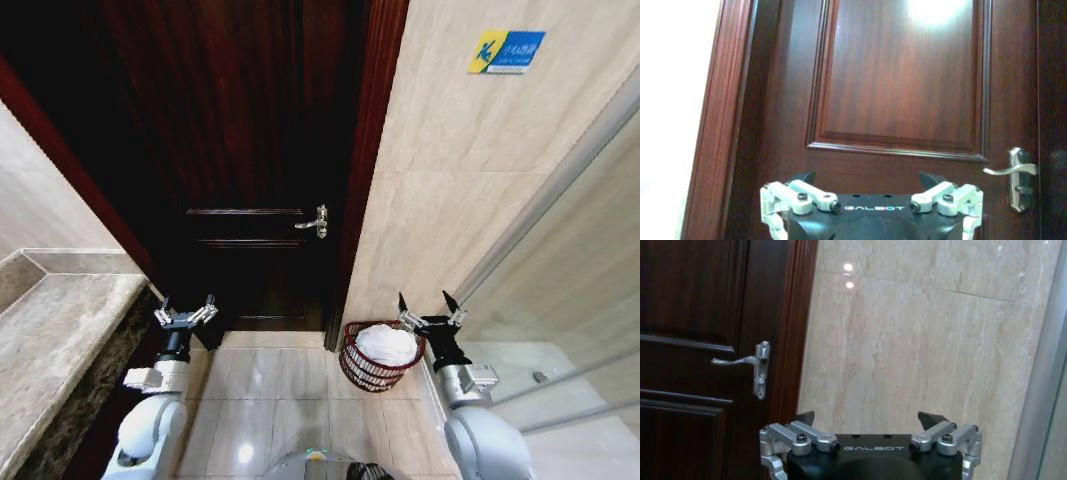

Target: Discard the used towel into the hamper.

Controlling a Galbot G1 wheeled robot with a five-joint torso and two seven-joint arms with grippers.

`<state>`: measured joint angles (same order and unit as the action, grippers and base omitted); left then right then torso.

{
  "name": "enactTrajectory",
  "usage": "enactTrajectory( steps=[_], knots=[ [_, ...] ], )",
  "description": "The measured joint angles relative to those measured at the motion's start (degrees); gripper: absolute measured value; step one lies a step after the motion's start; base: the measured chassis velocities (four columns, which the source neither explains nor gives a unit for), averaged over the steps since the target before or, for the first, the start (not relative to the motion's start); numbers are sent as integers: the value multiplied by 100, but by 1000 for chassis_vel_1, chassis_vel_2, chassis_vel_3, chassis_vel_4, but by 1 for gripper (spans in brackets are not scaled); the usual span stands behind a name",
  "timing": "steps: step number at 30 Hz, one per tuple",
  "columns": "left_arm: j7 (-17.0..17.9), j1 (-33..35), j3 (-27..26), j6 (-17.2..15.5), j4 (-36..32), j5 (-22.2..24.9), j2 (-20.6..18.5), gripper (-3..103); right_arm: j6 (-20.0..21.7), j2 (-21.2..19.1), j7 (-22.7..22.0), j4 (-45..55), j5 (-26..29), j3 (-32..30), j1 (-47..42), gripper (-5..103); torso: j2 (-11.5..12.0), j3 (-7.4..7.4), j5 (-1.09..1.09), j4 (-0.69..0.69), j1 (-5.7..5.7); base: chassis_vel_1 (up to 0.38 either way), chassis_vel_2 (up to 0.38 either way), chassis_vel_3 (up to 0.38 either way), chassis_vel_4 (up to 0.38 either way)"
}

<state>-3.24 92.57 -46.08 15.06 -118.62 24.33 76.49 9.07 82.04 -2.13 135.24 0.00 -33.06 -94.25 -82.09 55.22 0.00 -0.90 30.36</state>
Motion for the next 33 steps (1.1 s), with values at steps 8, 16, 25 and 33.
enactTrajectory(
  steps=[8,16,25,33],
  knots=[
    [-10,31,-10,-1,-18,-15,8,100,-21,-9,3,0,4,-15,-31,100,3,-3,0,0,-2,36,-38,-37,31],
    [-15,37,-11,-64,-62,-1,15,100,-71,-10,4,-1,13,-25,-62,100,4,-4,0,0,-6,90,-75,-73,89],
    [-118,80,-23,-142,-90,11,23,100,-77,-24,4,-1,18,-25,-53,100,7,-4,0,0,-3,11,-14,-11,7],
    [-123,40,-22,-30,-65,0,25,100,-77,-30,4,3,18,-17,-55,100,7,-4,0,1,-3,4,7,6,3]
  ],
)
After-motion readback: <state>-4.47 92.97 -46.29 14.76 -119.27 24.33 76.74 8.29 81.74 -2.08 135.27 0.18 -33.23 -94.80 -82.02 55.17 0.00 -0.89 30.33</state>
